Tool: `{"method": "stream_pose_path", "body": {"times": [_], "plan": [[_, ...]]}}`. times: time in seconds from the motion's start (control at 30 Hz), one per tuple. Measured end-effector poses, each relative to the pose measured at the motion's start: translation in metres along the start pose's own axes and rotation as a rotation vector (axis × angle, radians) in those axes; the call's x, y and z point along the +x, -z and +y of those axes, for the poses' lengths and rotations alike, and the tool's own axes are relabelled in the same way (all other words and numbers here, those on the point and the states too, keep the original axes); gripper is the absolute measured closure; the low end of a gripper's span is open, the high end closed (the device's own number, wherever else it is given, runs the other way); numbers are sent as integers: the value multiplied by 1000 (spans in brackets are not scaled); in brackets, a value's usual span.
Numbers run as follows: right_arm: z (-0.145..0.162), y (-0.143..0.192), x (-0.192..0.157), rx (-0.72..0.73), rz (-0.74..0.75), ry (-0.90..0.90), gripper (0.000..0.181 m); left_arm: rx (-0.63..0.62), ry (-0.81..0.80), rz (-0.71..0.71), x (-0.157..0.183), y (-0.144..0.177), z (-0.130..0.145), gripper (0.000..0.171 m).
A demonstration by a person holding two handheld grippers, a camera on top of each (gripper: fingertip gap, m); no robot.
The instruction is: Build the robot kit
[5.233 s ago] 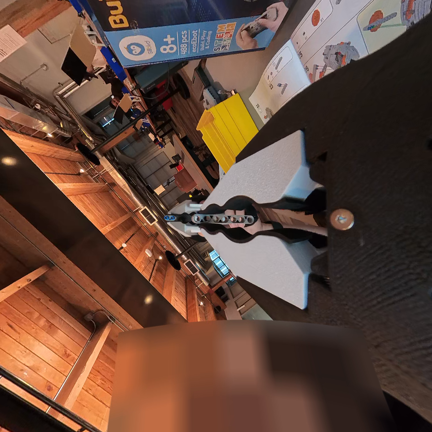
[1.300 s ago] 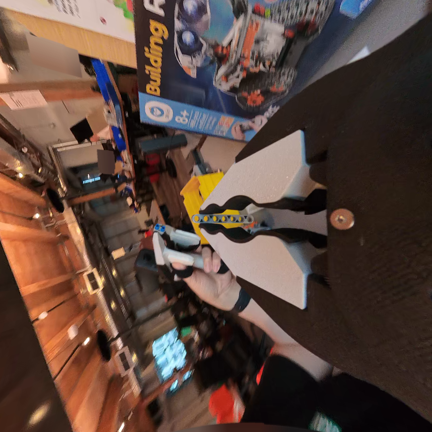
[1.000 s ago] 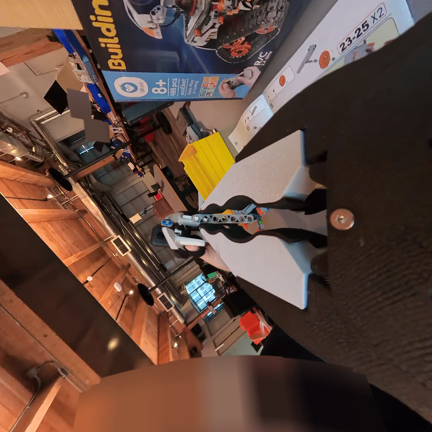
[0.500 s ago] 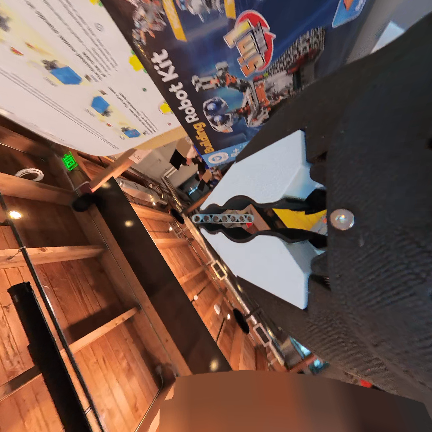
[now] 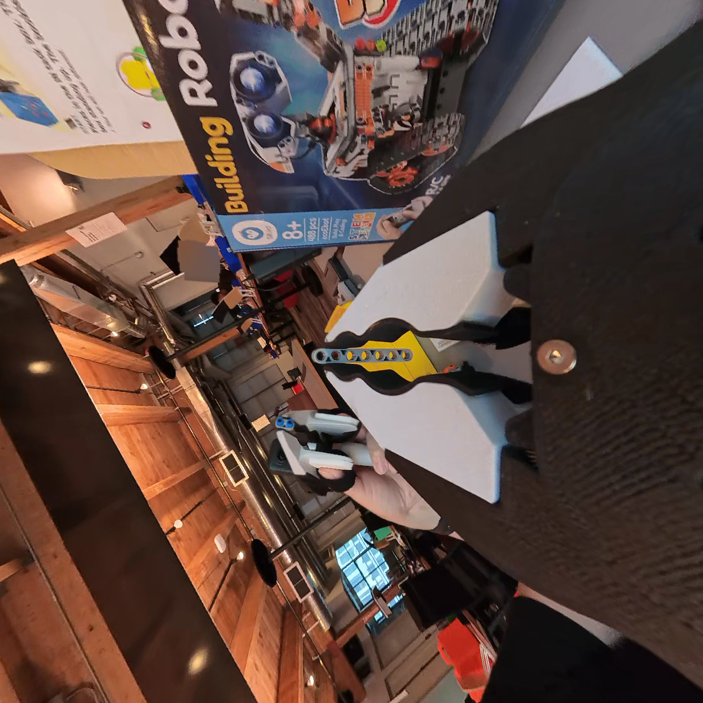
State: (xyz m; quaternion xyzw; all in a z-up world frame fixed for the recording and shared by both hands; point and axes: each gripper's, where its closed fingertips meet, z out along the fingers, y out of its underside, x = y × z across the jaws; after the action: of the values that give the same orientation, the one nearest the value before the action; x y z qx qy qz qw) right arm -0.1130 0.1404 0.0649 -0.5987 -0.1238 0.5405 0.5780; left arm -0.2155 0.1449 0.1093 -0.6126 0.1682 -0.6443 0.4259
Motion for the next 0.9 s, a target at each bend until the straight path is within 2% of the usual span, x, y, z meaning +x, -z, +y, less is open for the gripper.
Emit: {"method": "stream_pose_path", "body": {"times": [0.17,0.47,0.9], "plan": [[8,-5,-1,-28,-3,14,176,19,0,-5,-2,2,-3,166],[-15,9,1,37,31,59,176,68,-15,0,0,7,-12,167],[-24,13,-6,21,34,118,176,166,-38,-49,-7,33,-37,167]]}}
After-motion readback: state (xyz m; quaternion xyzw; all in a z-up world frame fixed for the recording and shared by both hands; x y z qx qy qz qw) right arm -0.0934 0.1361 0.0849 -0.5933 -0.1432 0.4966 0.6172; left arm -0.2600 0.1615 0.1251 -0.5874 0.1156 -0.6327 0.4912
